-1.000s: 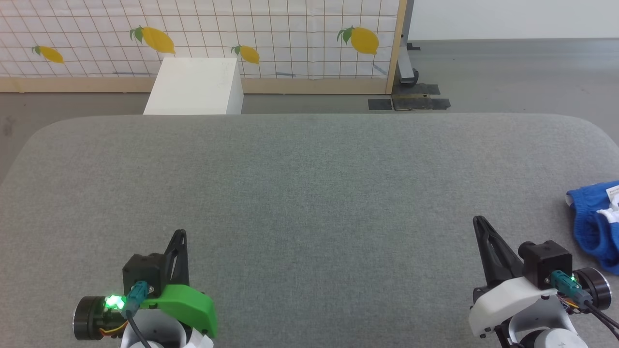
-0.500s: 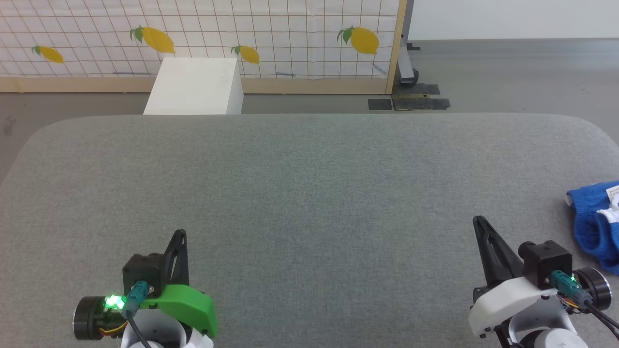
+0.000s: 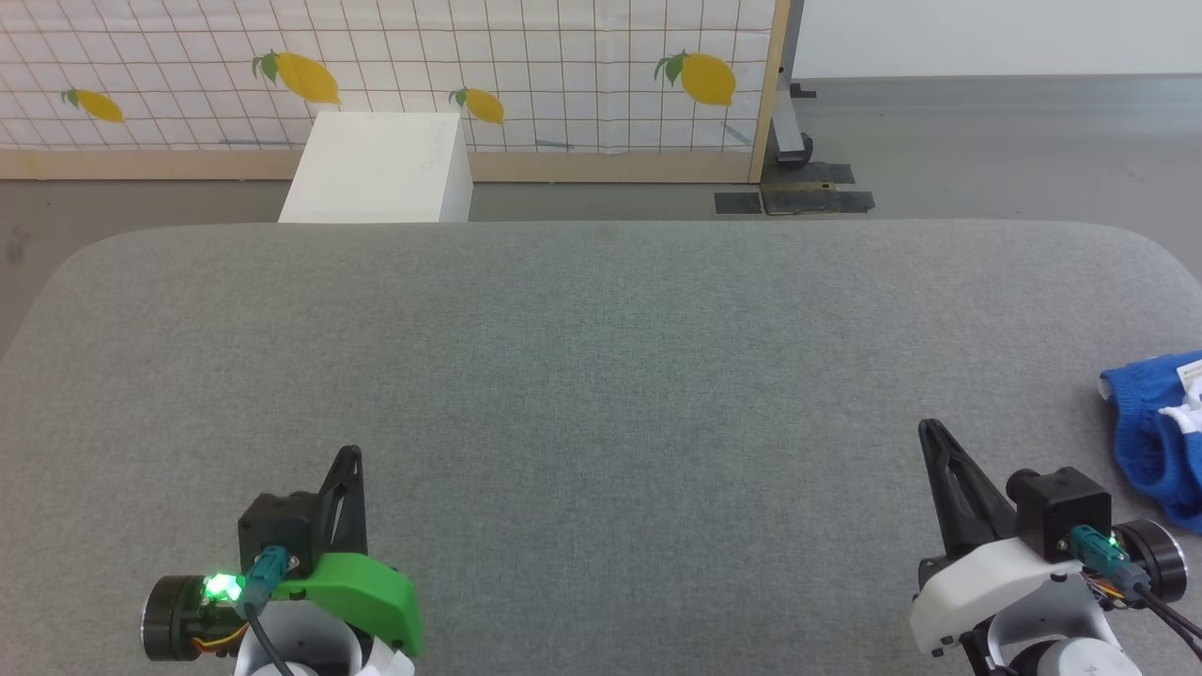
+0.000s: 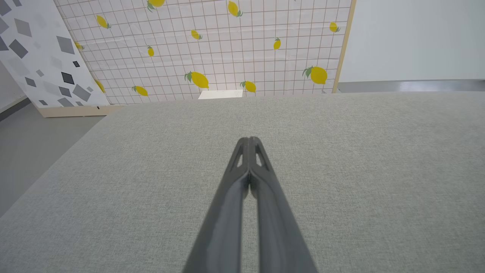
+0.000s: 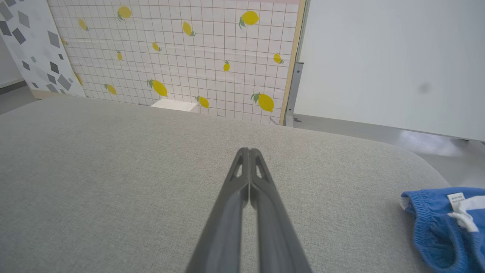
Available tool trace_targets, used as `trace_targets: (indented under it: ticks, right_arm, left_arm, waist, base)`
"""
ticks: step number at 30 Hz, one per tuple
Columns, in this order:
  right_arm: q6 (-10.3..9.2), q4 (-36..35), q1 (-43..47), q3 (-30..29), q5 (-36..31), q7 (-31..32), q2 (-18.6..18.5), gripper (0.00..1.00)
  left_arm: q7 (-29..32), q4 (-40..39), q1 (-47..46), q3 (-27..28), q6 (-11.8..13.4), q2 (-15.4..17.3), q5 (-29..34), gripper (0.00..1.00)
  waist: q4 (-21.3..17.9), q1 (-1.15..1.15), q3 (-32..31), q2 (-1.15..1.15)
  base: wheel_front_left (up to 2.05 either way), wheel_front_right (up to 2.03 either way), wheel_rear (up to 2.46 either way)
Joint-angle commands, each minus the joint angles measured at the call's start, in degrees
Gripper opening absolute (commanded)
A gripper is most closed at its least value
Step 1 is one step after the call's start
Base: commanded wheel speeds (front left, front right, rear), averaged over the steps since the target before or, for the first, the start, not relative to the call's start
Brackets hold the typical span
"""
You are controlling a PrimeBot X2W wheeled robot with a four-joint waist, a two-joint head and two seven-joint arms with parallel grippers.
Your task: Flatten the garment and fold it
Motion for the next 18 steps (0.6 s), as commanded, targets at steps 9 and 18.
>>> trace_targets:
  ticks: [9,18]
  right_arm:
    - [-0.09,-0.34,-1.06,0.14,-0.44,0.01,0.13,0.00]
    - [-0.09,-0.34,-1.06,0.14,-0.44,0.01,0.13,0.00]
  left_arm:
    - [0.08,-0.16,-1.04,0.07,0.38,-0.28,0.74,0.00]
    - [0.08,-0.16,-1.04,0.07,0.38,-0.28,0.74,0.00]
  waist:
    - [0.00,0.00,0.00,0.00]
    - [0.00,0.00,0.00,0.00]
  base:
    - [0.00,0.00,0.00]
    - [0.00,0.00,0.00]
